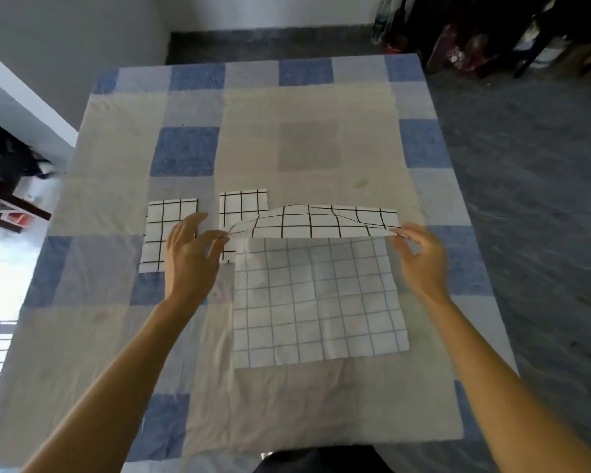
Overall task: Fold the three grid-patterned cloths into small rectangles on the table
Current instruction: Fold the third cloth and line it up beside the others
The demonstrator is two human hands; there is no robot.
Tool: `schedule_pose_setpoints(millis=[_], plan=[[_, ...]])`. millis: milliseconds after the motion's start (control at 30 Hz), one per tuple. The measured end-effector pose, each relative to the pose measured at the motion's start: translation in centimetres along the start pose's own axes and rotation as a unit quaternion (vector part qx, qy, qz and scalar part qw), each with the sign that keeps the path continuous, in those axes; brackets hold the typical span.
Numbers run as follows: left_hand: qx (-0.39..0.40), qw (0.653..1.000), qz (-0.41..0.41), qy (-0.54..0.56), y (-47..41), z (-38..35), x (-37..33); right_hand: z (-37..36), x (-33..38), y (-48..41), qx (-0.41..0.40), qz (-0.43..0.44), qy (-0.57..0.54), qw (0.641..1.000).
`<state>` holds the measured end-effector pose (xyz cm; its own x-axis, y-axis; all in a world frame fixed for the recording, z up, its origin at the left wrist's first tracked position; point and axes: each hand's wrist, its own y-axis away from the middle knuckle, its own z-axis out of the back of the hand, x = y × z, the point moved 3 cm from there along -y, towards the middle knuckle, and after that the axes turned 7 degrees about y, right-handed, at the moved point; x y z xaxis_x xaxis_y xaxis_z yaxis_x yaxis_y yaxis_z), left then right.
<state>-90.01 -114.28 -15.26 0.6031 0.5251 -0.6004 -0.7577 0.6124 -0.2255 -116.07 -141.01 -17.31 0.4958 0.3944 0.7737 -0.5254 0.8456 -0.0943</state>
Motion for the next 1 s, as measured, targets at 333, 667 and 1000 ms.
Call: schedule_pose_setpoints(millis=[333,667,1000], plan=[[0.092,0.994,-0.050,-0.022,11.4,1.0,0.3,1.3,-2.8,10.1,-0.002,-0.033,0.067,0.997],[0.252,0.963,-0.086,-0.038,18.6,0.0,1.6,1.9,-6.1,16.6,0.072,-0.063,0.272,0.957],[0.171,0.985,0.003,0.012,10.2,-2.7,-0.7,-3.6,0.4,10.4,0.057,0.044,0.195,0.978]])
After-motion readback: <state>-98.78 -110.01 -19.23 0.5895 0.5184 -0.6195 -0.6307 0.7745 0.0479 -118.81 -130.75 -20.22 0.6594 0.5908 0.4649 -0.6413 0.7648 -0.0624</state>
